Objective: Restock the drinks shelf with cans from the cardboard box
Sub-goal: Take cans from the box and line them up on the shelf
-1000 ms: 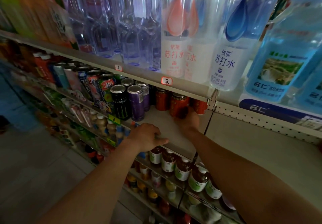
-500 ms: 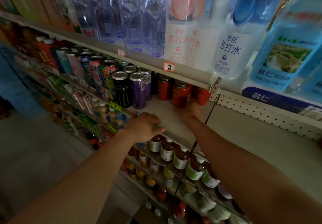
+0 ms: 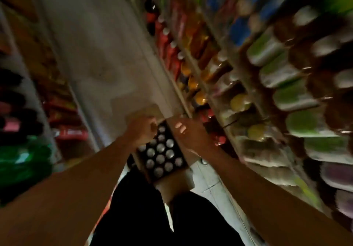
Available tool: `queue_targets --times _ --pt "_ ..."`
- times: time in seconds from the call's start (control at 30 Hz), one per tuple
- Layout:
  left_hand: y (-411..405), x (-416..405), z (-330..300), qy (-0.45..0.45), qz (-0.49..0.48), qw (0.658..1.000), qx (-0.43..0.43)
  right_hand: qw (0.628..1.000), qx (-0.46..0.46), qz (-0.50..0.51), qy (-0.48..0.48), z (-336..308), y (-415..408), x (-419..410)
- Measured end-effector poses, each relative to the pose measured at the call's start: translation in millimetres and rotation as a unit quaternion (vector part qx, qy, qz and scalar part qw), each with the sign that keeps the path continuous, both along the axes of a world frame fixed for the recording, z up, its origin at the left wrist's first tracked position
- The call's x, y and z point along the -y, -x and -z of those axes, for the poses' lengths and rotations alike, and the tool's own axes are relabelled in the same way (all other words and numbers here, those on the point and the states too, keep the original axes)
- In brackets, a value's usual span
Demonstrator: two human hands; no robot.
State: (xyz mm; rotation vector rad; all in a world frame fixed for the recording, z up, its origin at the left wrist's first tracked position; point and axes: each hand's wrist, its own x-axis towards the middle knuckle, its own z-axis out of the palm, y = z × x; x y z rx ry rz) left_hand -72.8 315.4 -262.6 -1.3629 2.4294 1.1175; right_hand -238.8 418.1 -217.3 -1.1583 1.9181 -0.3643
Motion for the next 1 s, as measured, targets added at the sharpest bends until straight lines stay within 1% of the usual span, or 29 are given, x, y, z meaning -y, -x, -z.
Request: queue_targets --times 0.03,0.07,0.1,0.17,0.2,0.27,0.33,0.4,0.47,0.53,0.6,0.7,0.8,0.9,1.0 --pt "-19 -7 32 -0.006 0.0 1.0 0.01 0.999 -0.007 -0.023 -0.033 45 -9 -5" --pt "-33 -14 55 -0.032 0.002 0.999 0.018 0.998 -0.013 -0.034 -0.046 74 -13 -11" --pt "-55 -24 90 -0.054 -0.005 0.997 0.048 0.996 -0.013 -0.058 -0.067 119 -26 -14" --pt "-80 -39 137 -0.092 -0.027 0.99 0.104 0.988 -0.014 -0.096 -0.116 181 -44 -19" --pt "-95 -44 170 -0.106 -0.064 0.986 0.112 0.985 -0.008 -0.114 -0.13 220 -56 -16" --pt "-113 -53 220 -0.123 -0.138 0.974 0.128 0.981 -0.004 -0.13 -0.145 275 -74 -9" --pt "-127 -59 260 -0.116 -0.207 0.962 0.134 0.978 -0.014 -0.152 -0.139 327 -93 3" --pt "-134 -64 292 -0.122 -0.282 0.946 0.101 0.975 -0.026 -0.177 -0.128 373 -114 14" --pt "-141 -68 317 -0.131 -0.347 0.928 0.043 0.968 -0.042 -0.218 -0.12 414 -135 22" --pt "-147 -72 333 -0.128 -0.37 0.92 0.001 0.95 -0.049 -0.282 -0.126 446 -154 24" --pt "-151 -72 349 -0.126 -0.377 0.917 -0.022 0.939 -0.06 -0.318 -0.117 472 -167 25" --pt "-156 -70 364 -0.14 -0.376 0.915 -0.036 0.948 -0.089 -0.293 -0.091 486 -172 28" --pt "-153 -69 365 -0.163 -0.371 0.912 -0.057 0.966 -0.058 -0.243 -0.068 477 -163 32" --pt "-141 -58 338 -0.178 -0.361 0.91 -0.097 0.989 -0.002 -0.14 -0.047 423 -142 43" --pt "-122 -34 291 -0.193 -0.285 0.925 -0.159 0.996 0.072 -0.052 -0.014 339 -112 62"
